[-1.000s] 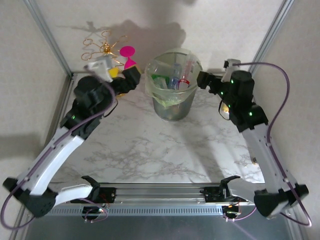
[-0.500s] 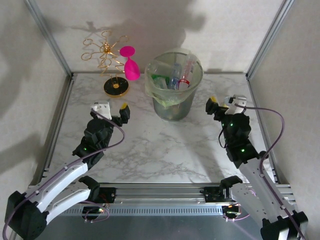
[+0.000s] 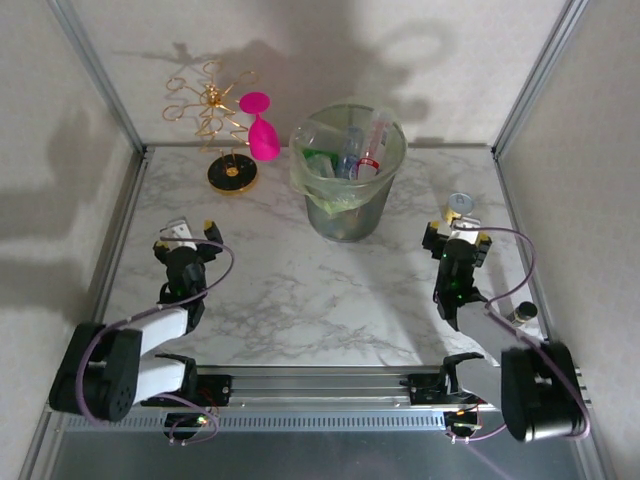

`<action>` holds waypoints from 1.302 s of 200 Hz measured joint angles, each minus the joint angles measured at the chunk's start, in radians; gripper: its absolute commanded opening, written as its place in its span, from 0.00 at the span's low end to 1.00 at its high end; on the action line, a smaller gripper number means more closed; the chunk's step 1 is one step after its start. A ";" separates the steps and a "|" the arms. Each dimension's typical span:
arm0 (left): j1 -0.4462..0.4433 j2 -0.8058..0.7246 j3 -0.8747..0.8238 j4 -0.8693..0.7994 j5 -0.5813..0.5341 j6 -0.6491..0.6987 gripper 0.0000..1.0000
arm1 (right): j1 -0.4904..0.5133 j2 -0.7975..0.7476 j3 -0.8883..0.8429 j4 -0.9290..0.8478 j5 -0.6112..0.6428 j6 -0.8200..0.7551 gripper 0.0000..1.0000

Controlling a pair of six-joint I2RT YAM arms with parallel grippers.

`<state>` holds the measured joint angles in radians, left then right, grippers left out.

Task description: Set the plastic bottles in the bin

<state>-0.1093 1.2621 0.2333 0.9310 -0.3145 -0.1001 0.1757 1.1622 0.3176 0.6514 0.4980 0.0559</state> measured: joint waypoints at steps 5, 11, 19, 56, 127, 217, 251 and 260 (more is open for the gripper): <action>0.005 0.027 -0.008 0.035 0.005 0.000 0.99 | -0.011 0.039 0.000 0.016 -0.006 0.005 0.98; 0.008 0.063 -0.017 0.077 0.013 0.004 0.99 | -0.022 0.075 0.000 0.034 -0.018 0.011 0.99; 0.010 0.108 -0.026 0.126 0.027 0.007 0.99 | -0.040 0.125 -0.002 0.069 -0.037 0.021 0.99; 0.015 0.271 -0.068 0.329 0.095 0.030 0.99 | -0.080 0.277 -0.003 0.248 -0.136 0.009 0.98; 0.059 0.277 -0.013 0.336 0.220 0.048 0.99 | -0.158 0.380 -0.104 0.550 -0.351 -0.004 0.98; 0.038 0.277 -0.013 0.336 0.140 0.040 0.99 | -0.158 0.380 -0.104 0.595 -0.372 -0.005 0.99; 0.033 0.277 -0.013 0.336 0.130 0.040 0.99 | -0.158 0.380 -0.104 0.595 -0.372 -0.005 0.99; 0.033 0.276 -0.013 0.336 0.130 0.040 0.99 | -0.158 0.380 -0.104 0.595 -0.372 -0.005 0.99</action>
<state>-0.0761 1.5383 0.2207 1.2675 -0.1844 -0.0597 0.0174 1.5421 0.2138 1.2461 0.1257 0.0509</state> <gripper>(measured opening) 0.993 0.988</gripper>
